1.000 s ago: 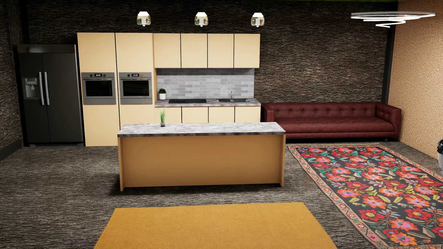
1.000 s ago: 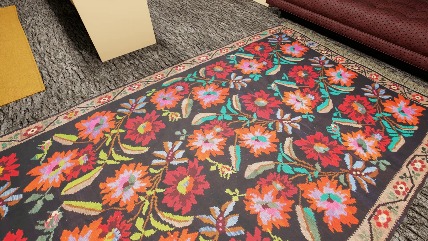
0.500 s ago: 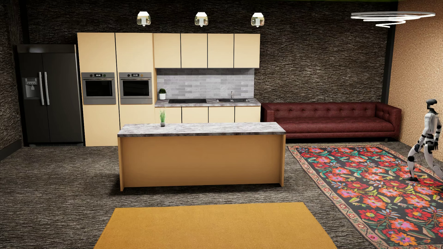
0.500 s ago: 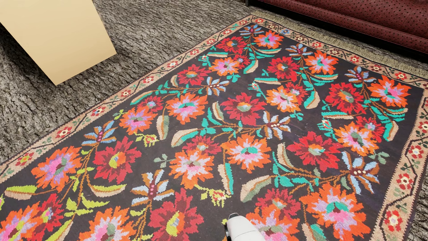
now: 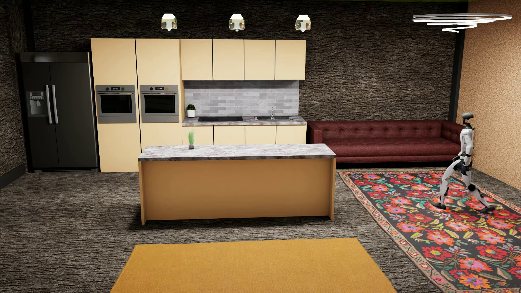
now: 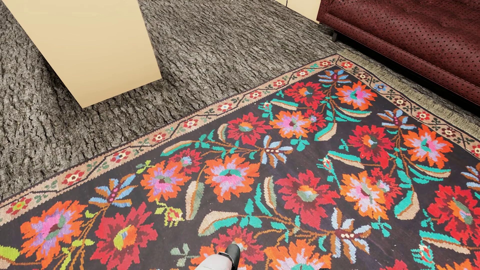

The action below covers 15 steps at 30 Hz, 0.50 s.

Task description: Walk around the plant

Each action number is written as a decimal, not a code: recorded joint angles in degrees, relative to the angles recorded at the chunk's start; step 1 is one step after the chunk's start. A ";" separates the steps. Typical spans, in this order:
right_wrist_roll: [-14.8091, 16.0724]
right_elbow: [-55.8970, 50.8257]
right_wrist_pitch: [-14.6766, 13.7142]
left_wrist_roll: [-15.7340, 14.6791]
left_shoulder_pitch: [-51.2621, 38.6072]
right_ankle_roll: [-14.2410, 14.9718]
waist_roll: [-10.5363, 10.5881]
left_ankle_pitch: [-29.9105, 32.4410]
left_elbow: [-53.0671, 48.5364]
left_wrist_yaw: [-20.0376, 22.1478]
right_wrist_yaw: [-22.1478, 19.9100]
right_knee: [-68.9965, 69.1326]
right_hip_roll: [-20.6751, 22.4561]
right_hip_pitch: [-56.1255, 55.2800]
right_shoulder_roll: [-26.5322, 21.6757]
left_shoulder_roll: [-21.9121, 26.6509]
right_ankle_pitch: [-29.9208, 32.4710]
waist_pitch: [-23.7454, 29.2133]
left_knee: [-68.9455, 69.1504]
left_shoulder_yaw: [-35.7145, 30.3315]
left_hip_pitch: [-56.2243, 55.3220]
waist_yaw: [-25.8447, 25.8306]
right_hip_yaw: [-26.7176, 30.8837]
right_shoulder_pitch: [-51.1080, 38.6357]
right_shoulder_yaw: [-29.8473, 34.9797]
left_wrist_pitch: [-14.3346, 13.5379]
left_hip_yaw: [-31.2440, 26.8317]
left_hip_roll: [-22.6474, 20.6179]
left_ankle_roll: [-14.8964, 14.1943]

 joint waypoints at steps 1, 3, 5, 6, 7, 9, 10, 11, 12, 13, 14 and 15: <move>0.00 0.68 0.00 0.00 0.22 0.00 -0.84 13.10 0.44 0.00 0.00 2.31 -0.97 0.95 0.47 0.03 3.26 -0.37 3.77 -0.08 -2.16 0.61 0.00 0.40 -1.02 0.00 0.00 -0.68 0.00; 0.00 3.44 0.00 0.00 -0.40 0.00 -3.34 24.33 2.34 0.00 0.00 15.30 -4.04 -1.84 2.23 -0.18 20.02 -0.51 11.51 -1.25 -1.57 -0.77 0.00 2.25 -1.19 0.00 0.00 -3.72 0.00; 0.00 5.51 0.00 0.00 -1.73 0.00 -3.78 20.80 1.78 0.00 0.00 38.49 -6.17 -14.32 2.23 -0.31 26.37 -0.88 12.37 -0.23 4.65 -4.84 0.00 3.84 1.78 0.00 0.00 -7.17 0.00; 0.00 5.39 0.00 0.00 -2.94 0.00 -3.46 16.85 1.37 0.00 0.00 46.05 -6.54 -19.24 2.31 -0.47 18.75 0.32 9.93 1.08 10.98 -7.74 0.00 4.43 2.38 0.00 0.00 -7.89 0.00; 0.00 5.89 0.00 0.00 -4.88 0.00 -2.33 12.45 1.49 0.00 0.00 48.85 -5.89 -24.43 2.31 -0.53 12.53 1.03 7.57 1.40 16.98 -10.98 0.00 4.96 3.27 0.00 0.00 -7.39 0.00; 0.00 5.98 0.00 0.00 -7.93 0.00 -0.13 3.31 -1.80 0.00 0.00 41.52 -4.92 -33.56 1.99 0.49 7.30 1.06 2.73 2.68 27.41 -18.07 0.00 6.95 3.36 0.00 0.00 -6.25 0.00; 0.00 4.99 0.00 0.00 -9.38 0.00 0.49 -1.50 -4.49 0.00 0.00 33.18 -4.93 -36.02 1.46 1.66 7.87 1.21 0.31 2.39 32.93 -20.73 0.00 8.46 3.66 0.00 0.00 -5.40 0.00; 0.00 5.25 0.00 0.00 -10.96 0.00 1.11 -6.13 -5.70 0.00 0.00 23.96 -4.82 -38.70 1.33 1.99 9.83 0.95 -1.83 4.53 37.43 -22.25 0.00 9.31 3.09 0.00 0.00 -4.44 0.00; 0.00 6.35 0.00 0.00 -12.92 0.00 1.36 -10.42 -6.00 0.00 0.00 13.63 -5.04 -40.44 1.55 2.17 12.81 0.34 -3.08 6.45 41.11 -23.68 0.00 9.58 2.24 0.00 0.00 -3.93 0.00; 0.00 7.37 0.00 0.00 -14.55 0.00 1.36 -12.97 -6.57 0.00 0.00 4.35 -5.35 -41.70 1.60 2.60 15.92 -0.87 -3.24 7.56 43.65 -24.66 0.00 9.79 2.80 0.00 0.00 -3.72 0.00; 0.00 8.05 0.00 0.00 -15.55 0.00 1.72 -12.97 -7.44 0.00 0.00 -0.55 -5.42 -42.63 1.64 2.90 17.14 -1.74 -2.96 8.68 45.17 -25.50 0.00 10.05 2.75 0.00 0.00 -3.21 0.00; 0.00 9.22 0.00 0.00 -15.95 0.00 1.82 -11.21 -8.03 0.00 0.00 -0.26 -5.30 -43.60 1.76 3.18 15.99 -1.91 -2.05 9.34 47.15 -26.36 0.00 10.00 3.15 0.00 0.00 -2.73 0.00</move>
